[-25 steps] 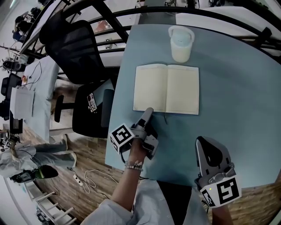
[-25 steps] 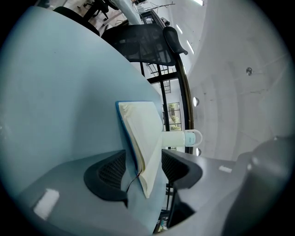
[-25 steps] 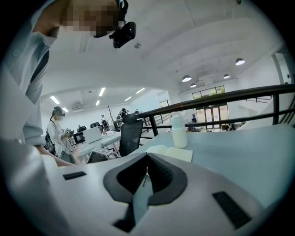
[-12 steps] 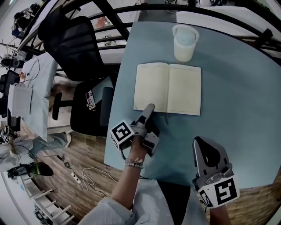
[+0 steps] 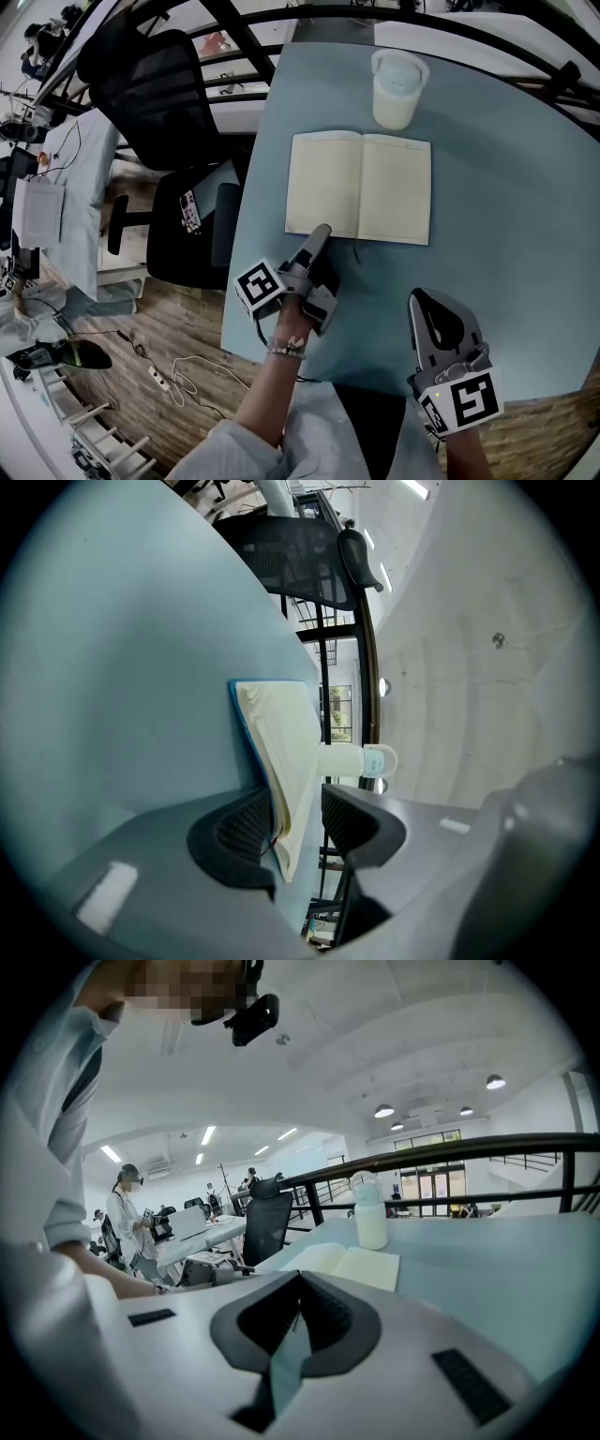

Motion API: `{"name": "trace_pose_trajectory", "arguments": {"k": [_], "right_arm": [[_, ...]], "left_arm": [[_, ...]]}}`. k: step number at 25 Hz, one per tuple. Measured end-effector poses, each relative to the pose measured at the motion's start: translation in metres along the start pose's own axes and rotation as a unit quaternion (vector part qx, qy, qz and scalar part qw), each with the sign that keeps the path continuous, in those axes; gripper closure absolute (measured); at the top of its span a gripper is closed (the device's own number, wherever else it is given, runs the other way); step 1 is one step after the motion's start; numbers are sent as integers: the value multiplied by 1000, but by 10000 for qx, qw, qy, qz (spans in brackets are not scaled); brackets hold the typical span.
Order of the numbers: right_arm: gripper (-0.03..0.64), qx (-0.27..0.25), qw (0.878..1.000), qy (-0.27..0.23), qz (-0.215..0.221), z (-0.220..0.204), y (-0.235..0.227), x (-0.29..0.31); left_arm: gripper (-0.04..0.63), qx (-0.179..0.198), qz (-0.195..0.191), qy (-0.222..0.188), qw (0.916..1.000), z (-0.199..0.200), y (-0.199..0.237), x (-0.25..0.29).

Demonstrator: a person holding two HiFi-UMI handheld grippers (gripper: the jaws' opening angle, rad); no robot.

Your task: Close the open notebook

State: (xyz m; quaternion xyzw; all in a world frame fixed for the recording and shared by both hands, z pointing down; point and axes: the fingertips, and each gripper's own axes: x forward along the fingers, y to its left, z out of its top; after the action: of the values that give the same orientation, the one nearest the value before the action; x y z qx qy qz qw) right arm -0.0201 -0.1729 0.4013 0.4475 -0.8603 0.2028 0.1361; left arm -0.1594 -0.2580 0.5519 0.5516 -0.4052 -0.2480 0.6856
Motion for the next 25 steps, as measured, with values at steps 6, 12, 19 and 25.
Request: {"name": "trace_pose_trajectory", "arguments": {"k": [6, 12, 19, 25], "right_arm": [[615, 18, 9998, 186, -6, -16, 1, 10], [615, 27, 9995, 299, -27, -23, 1, 13], [615, 7, 9993, 355, -90, -28, -3, 11], [615, -14, 9994, 288, -192, -24, -7, 8]], "left_arm": [[543, 269, 221, 10, 9994, 0, 10, -2], [572, 759, 220, -37, 9969, 0, 6, -3], [577, 1423, 288, -3, 9894, -4, -4, -4], [577, 2445, 481, 105, 9684, -9, -18, -5]]}}
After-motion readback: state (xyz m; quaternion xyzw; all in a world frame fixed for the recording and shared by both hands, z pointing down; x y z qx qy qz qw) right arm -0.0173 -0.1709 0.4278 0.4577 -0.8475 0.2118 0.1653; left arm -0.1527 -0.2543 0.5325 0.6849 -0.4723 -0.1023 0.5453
